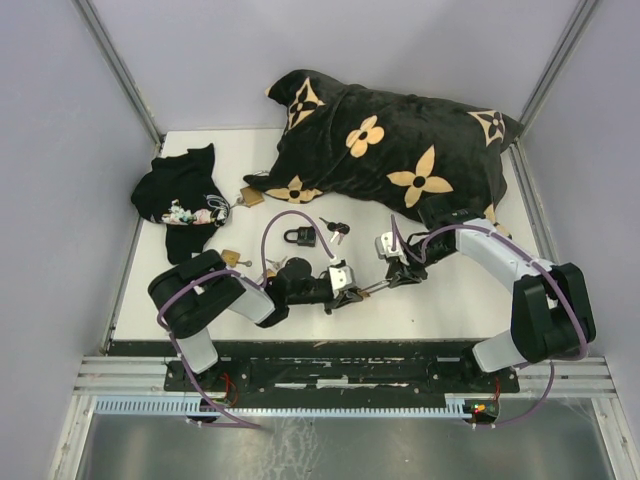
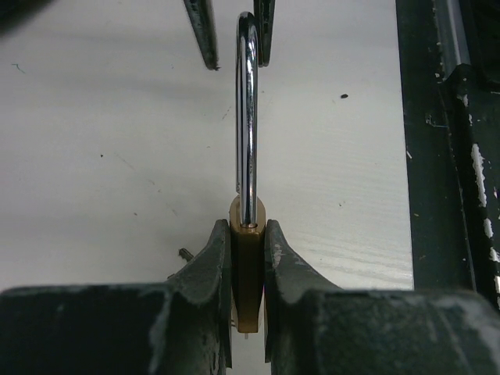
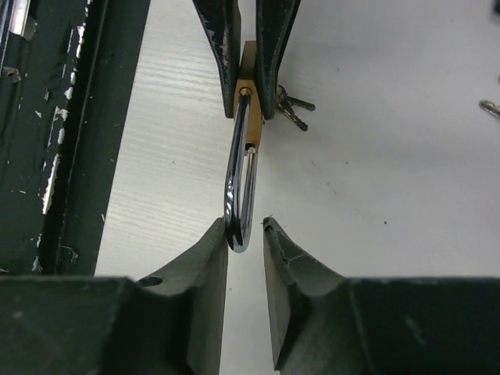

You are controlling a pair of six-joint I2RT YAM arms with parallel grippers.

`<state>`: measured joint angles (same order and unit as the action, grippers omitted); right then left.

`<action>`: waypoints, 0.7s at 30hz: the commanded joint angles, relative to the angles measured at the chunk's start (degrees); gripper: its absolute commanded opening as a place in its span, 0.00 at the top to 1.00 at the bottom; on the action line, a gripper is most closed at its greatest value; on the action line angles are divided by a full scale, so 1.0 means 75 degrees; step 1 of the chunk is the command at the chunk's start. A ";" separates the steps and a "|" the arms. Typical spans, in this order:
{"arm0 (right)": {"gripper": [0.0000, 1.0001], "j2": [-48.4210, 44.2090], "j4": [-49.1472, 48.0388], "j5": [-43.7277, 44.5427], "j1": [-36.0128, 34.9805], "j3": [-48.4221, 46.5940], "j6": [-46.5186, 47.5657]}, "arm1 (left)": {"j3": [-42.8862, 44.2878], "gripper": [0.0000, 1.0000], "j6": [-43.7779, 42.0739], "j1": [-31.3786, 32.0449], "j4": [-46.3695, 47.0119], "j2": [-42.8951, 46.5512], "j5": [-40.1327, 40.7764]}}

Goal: Lock with the key
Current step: Lock the lock.

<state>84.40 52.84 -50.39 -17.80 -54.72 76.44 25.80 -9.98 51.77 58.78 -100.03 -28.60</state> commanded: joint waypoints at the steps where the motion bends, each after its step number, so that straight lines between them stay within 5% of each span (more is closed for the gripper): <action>1: 0.76 -0.0063 0.0160 -0.0217 -0.0149 -0.0257 0.0013 | -0.0135 0.97 0.0359 0.0000 0.1222 0.0090 0.0088; 4: 0.92 -0.0225 0.0389 -0.0166 -0.0227 -0.0328 0.0074 | -0.0176 0.91 0.0416 0.0009 0.1216 0.0102 0.0253; 7: 0.98 -0.0738 0.0054 0.0157 -0.0308 -0.0295 -0.0360 | -0.0206 0.85 0.0377 0.0006 0.1002 0.0135 0.0258; 16: 0.98 -0.1109 0.0294 0.0827 -0.0745 -0.0546 -0.0575 | -0.0137 0.82 0.0134 0.0010 0.0356 0.0280 0.0240; 21: 0.98 -0.1242 0.0698 0.1345 -0.1073 -0.0891 -0.0732 | -0.0085 0.68 0.0082 0.0009 0.0179 0.0316 0.0283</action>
<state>78.43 55.31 -42.59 -24.43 -56.93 72.36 24.49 -8.25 51.90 61.67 -99.26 -27.24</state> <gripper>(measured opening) 0.048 0.269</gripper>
